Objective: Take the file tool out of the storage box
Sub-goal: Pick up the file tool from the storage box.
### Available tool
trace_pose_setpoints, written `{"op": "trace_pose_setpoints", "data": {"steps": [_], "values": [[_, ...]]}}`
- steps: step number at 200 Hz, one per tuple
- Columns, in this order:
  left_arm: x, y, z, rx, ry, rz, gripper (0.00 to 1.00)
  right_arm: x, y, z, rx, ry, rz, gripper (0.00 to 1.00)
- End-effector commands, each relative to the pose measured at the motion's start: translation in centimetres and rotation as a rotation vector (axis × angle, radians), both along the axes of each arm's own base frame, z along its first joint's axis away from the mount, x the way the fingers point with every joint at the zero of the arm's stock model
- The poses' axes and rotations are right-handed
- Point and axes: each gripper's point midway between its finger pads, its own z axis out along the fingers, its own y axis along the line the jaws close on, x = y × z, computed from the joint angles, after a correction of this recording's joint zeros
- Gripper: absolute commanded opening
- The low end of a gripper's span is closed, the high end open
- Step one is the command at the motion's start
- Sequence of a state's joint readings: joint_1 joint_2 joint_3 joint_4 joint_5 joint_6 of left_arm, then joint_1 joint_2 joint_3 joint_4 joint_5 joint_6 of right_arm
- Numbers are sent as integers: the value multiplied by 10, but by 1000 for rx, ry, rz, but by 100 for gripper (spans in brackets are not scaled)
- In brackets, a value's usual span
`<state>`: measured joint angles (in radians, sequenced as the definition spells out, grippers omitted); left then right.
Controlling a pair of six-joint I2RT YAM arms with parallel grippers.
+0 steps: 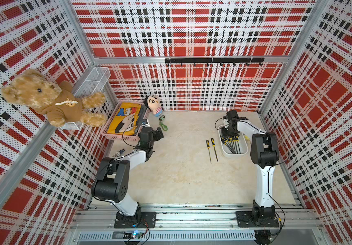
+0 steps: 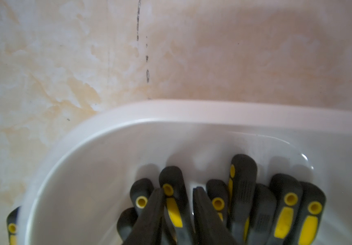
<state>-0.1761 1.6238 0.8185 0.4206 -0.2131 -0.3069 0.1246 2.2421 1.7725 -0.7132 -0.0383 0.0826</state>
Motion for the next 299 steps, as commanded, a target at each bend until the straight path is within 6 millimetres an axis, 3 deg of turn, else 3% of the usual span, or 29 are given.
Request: {"op": "trace_pose_setpoints", "data": {"steps": [1, 54, 103, 146, 166, 182, 204, 249, 274, 299], "values": [[6, -4, 6, 7, -12, -14, 97, -32, -19, -42, -104, 150, -7, 30], [8, -4, 9, 5, -18, -15, 97, -32, -15, -44, -162, 160, 50, 28], [7, -4, 10, 7, -17, -14, 97, -36, -9, -60, -105, 197, 33, 30], [5, -1, 8, 19, -8, -9, 97, -38, -9, -63, -73, 234, 42, 31], [4, -1, 7, 19, -6, -9, 97, -43, -7, -65, -63, 261, 60, 30], [4, -2, 5, 13, -3, -11, 97, -42, -17, -65, -112, 266, 24, 24], [5, -3, 4, 12, -1, -13, 97, -36, -29, -60, -141, 249, -31, 19], [4, -2, 9, 17, -8, -9, 97, -21, -51, -54, -186, 232, -134, 18], [4, -1, 8, 20, -5, -7, 97, -8, -53, -38, -171, 170, -172, 25], [4, -1, 8, 20, -4, -10, 97, 5, -43, -17, -111, 93, -158, 34]]}}
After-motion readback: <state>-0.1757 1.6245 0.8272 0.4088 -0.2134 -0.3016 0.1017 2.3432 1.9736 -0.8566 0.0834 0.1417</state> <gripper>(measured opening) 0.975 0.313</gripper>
